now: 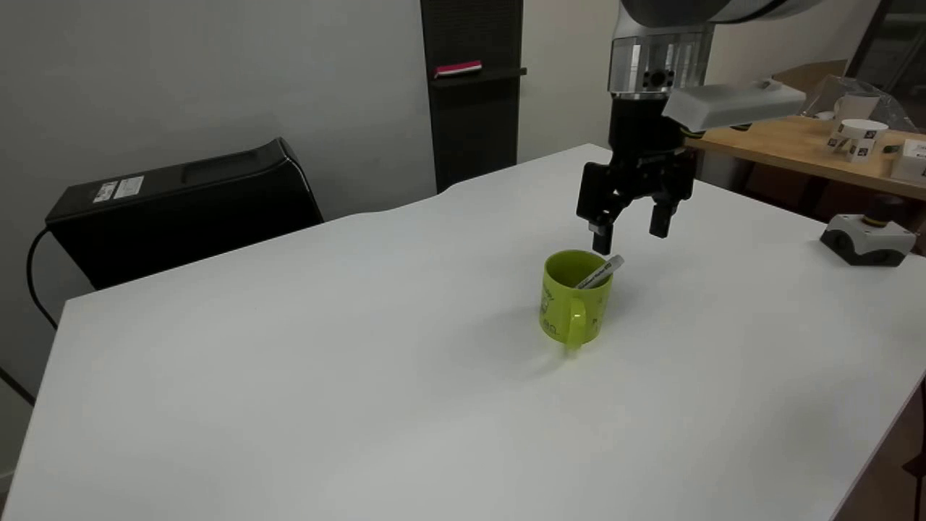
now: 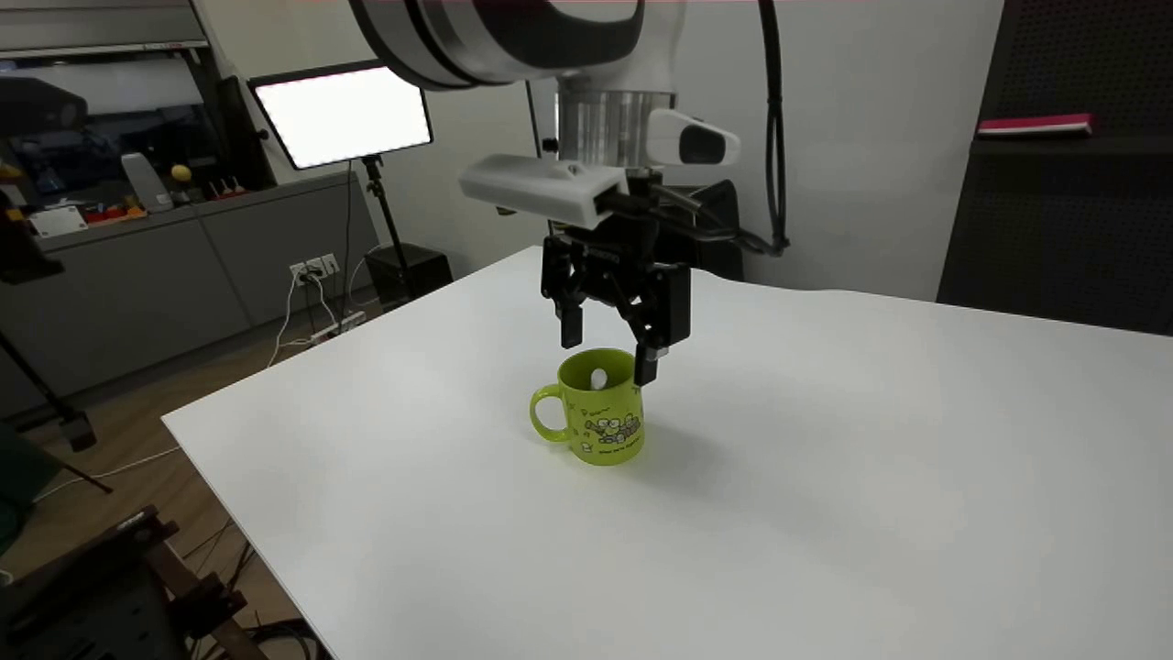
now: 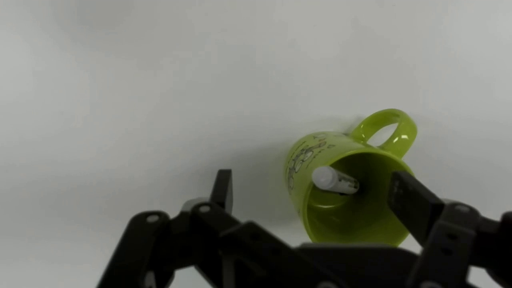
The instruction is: Remove the marker from the cup and put it on the table
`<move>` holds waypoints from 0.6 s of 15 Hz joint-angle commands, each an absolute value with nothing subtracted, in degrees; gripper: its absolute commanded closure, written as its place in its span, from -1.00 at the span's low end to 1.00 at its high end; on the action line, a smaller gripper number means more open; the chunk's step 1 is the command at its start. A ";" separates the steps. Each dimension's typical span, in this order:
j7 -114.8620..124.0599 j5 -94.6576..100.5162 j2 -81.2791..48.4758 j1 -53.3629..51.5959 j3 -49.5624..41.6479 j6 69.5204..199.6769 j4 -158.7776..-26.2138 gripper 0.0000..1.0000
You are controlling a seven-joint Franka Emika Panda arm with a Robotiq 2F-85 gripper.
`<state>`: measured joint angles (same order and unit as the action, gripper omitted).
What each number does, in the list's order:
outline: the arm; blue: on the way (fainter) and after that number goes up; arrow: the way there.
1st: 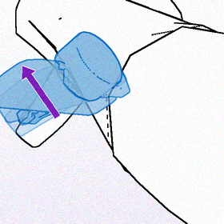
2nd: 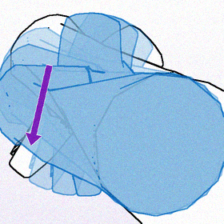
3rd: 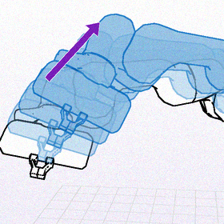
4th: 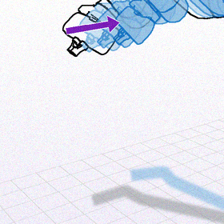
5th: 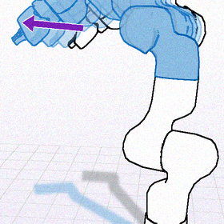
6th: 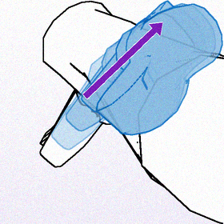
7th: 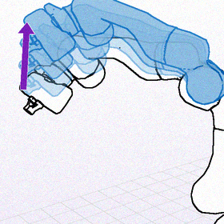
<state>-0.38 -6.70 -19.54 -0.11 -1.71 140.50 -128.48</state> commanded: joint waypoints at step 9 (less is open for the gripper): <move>3.69 -5.19 -22.11 -0.56 -1.81 141.09 -127.22 -0.50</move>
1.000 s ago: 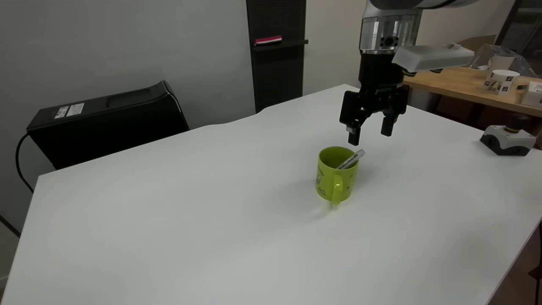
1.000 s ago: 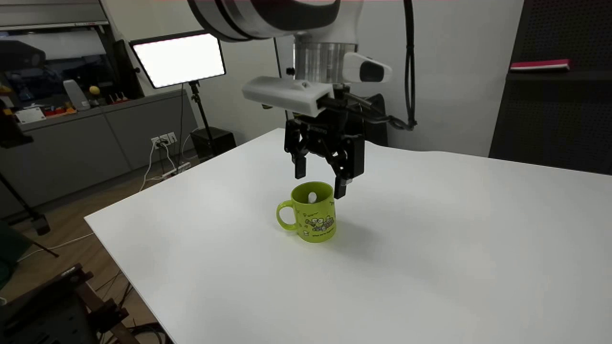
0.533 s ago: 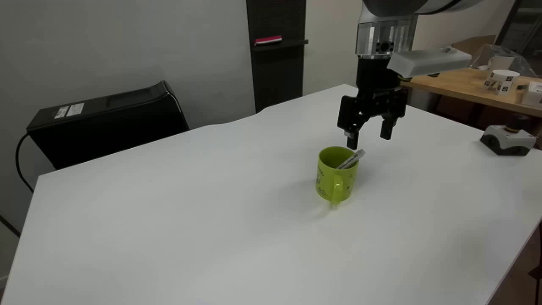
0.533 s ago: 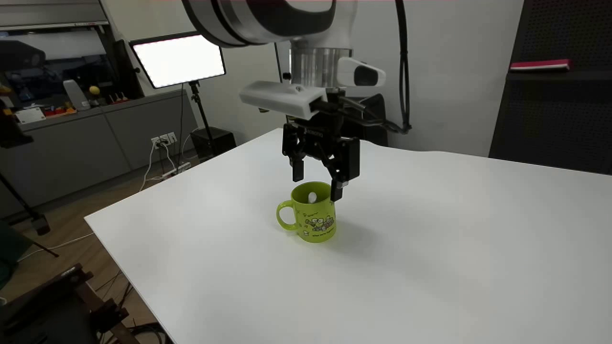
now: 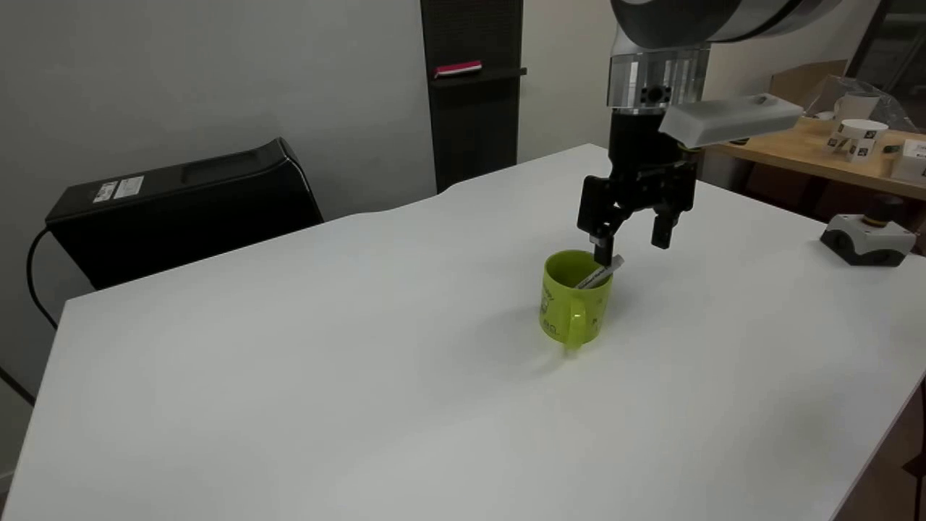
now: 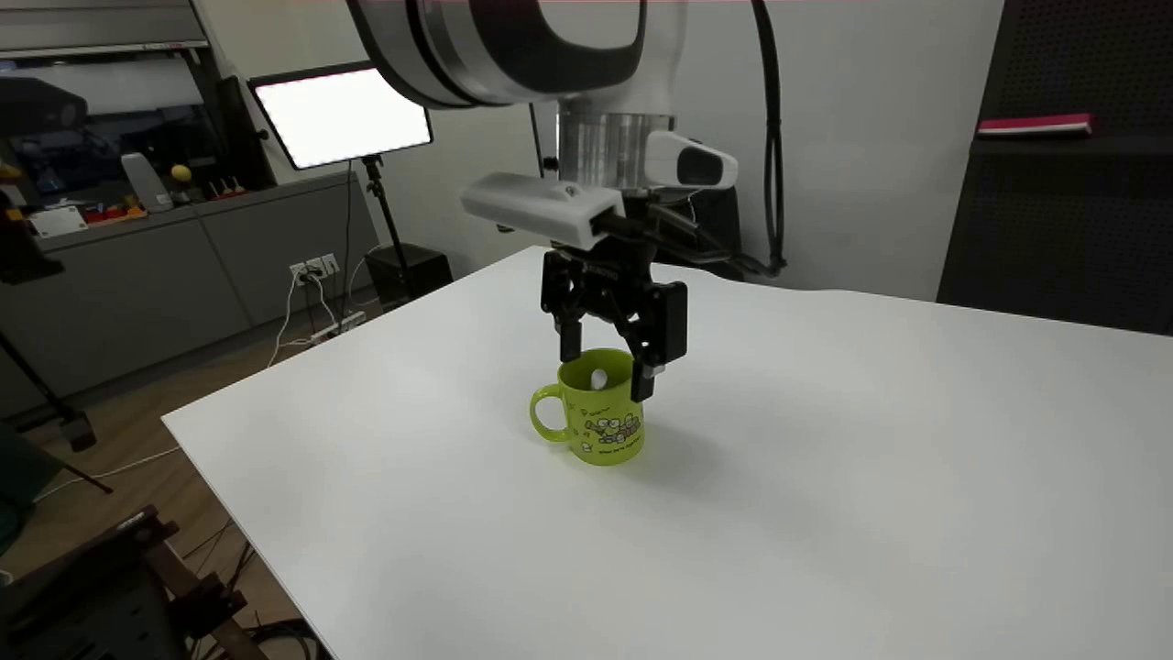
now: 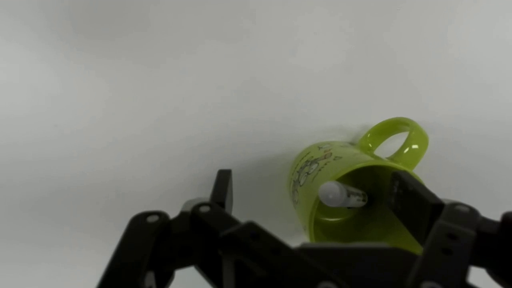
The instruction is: Remove the marker from the cup and put it on the table
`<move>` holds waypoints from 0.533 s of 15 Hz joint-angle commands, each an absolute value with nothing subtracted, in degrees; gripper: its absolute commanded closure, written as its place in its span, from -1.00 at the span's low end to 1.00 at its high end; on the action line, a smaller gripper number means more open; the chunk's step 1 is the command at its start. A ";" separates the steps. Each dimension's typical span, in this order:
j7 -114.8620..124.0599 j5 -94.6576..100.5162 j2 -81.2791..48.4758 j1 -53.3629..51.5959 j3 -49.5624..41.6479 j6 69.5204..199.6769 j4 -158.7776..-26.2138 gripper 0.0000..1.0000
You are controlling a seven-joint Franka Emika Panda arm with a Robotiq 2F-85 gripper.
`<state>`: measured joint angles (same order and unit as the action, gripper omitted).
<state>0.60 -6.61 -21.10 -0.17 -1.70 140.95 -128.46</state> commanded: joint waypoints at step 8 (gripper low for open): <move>4.76 -3.70 -22.90 -0.87 -2.09 141.08 -127.12 0.50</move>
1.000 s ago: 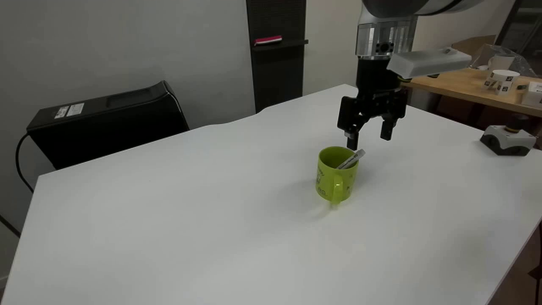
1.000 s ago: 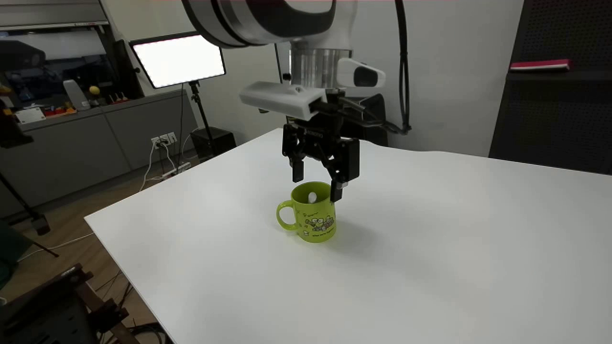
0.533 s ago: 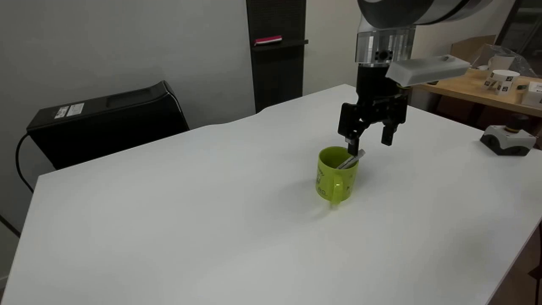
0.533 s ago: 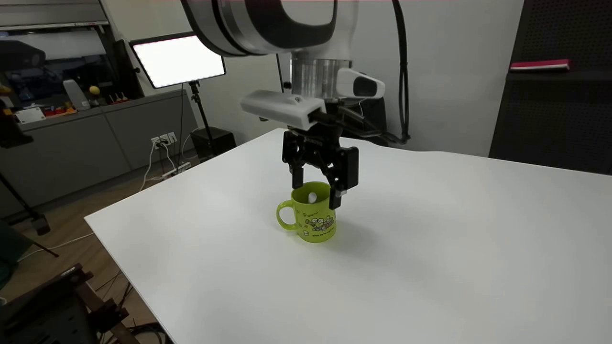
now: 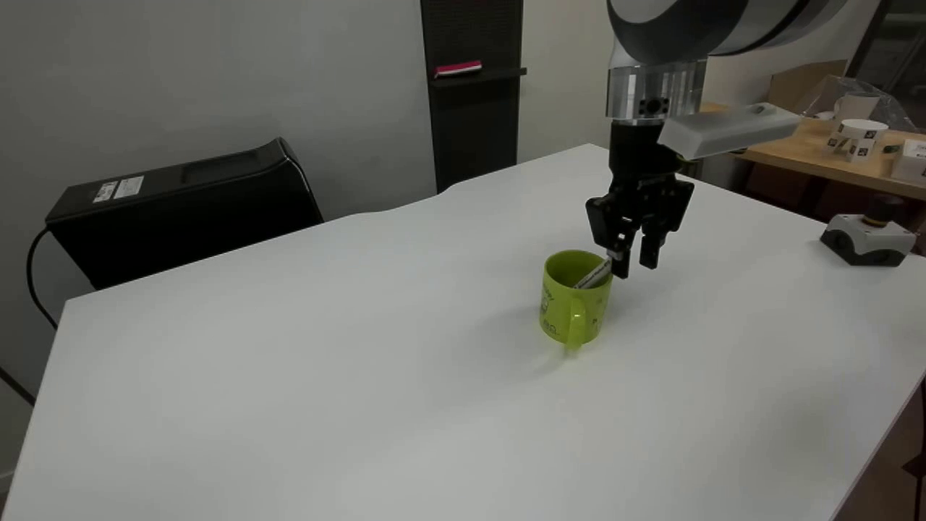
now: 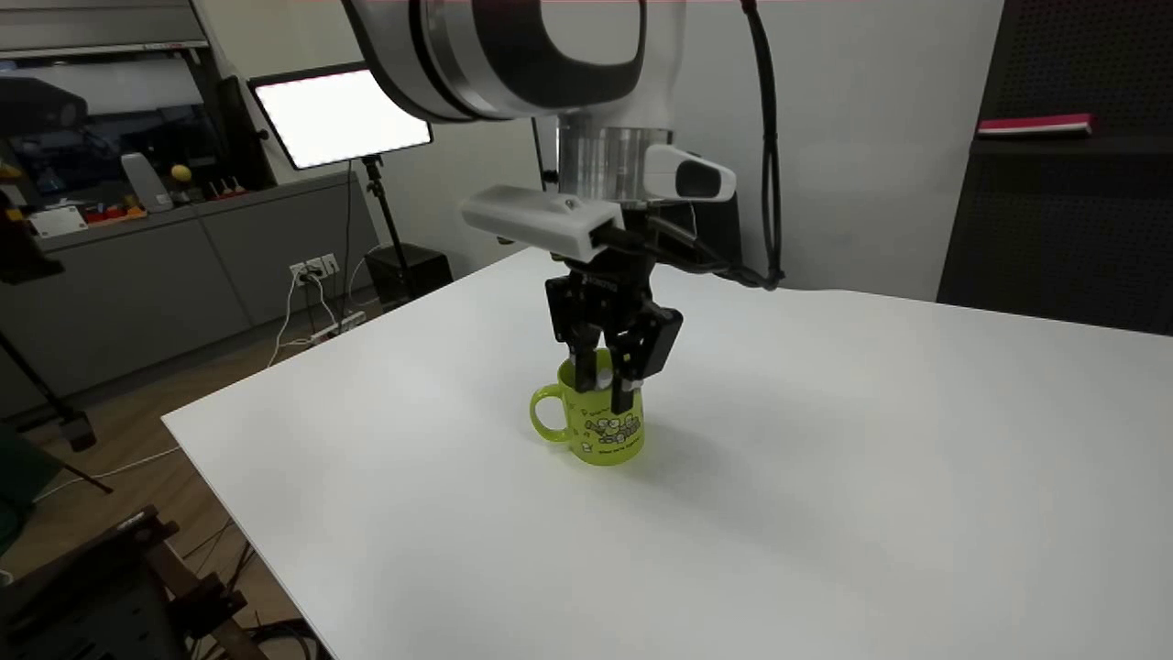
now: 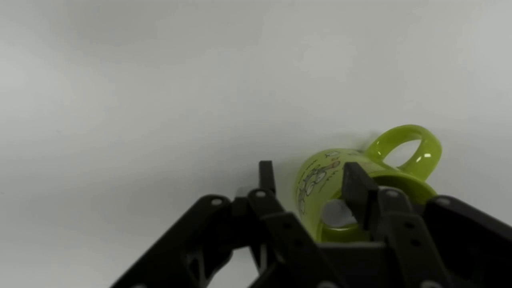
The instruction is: Remove the marker from the cup and put it on the table
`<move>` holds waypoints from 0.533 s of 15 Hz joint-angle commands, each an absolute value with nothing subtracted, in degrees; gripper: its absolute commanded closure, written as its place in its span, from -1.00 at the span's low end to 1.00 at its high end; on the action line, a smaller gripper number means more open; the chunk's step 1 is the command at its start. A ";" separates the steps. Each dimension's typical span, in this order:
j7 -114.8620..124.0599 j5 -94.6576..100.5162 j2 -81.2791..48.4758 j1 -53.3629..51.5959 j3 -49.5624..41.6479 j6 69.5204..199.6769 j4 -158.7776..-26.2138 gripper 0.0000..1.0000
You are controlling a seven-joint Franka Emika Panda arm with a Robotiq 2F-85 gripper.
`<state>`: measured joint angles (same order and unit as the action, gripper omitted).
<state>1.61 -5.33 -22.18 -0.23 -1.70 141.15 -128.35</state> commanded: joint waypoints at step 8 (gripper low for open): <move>5.89 -1.85 -22.80 -1.12 -2.47 140.72 -126.69 0.48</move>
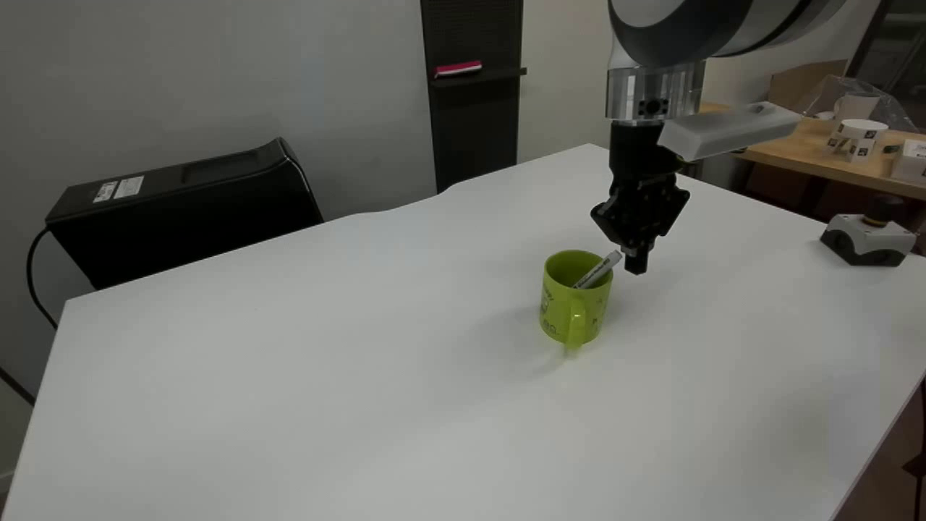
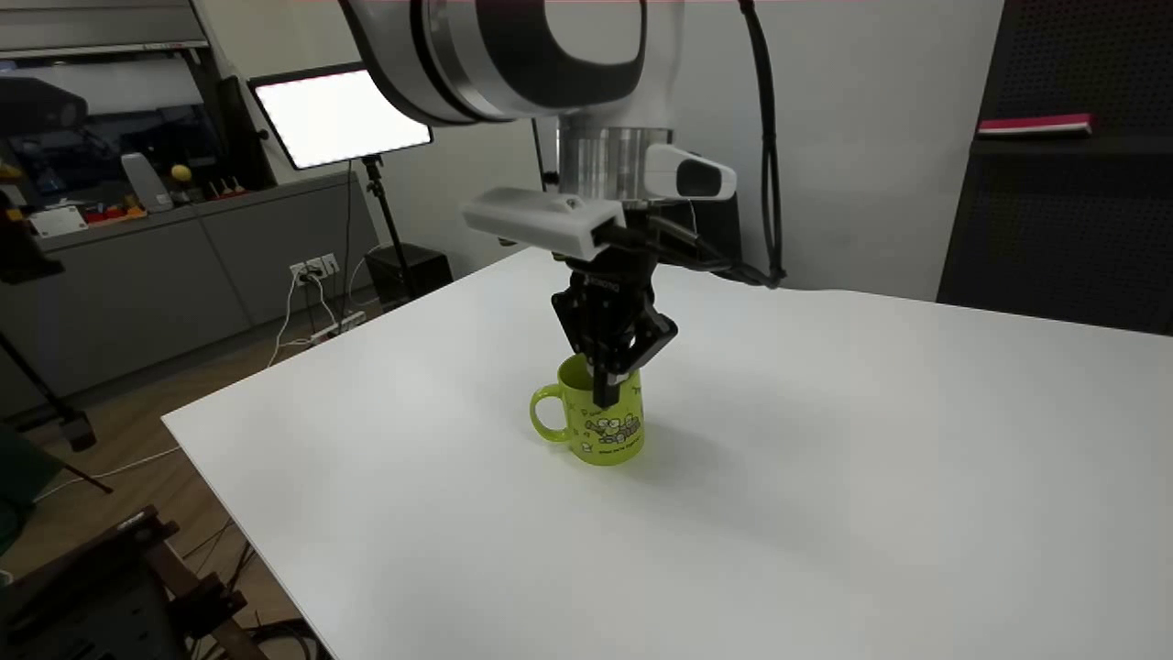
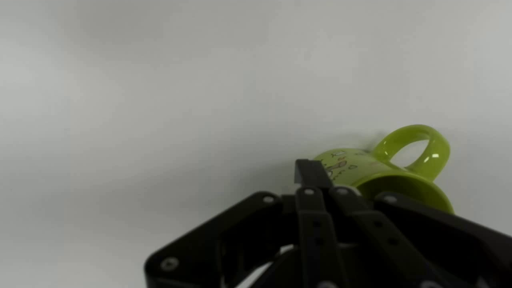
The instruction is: Remove the marker from the cup and put it on the table
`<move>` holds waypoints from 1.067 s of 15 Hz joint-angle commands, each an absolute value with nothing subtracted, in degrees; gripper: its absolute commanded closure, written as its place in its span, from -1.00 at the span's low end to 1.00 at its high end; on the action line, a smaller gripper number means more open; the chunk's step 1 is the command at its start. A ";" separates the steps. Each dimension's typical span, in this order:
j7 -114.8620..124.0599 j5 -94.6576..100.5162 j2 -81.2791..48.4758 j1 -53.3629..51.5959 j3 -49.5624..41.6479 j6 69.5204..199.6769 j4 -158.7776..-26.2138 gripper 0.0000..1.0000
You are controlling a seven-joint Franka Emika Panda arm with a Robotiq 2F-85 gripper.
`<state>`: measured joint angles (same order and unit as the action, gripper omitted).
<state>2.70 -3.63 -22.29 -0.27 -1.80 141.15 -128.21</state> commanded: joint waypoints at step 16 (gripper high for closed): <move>6.23 -1.46 -23.92 -1.79 -1.48 139.71 -121.43 -1.00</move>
<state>3.76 -2.17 -22.51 -1.00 -1.61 140.94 -123.99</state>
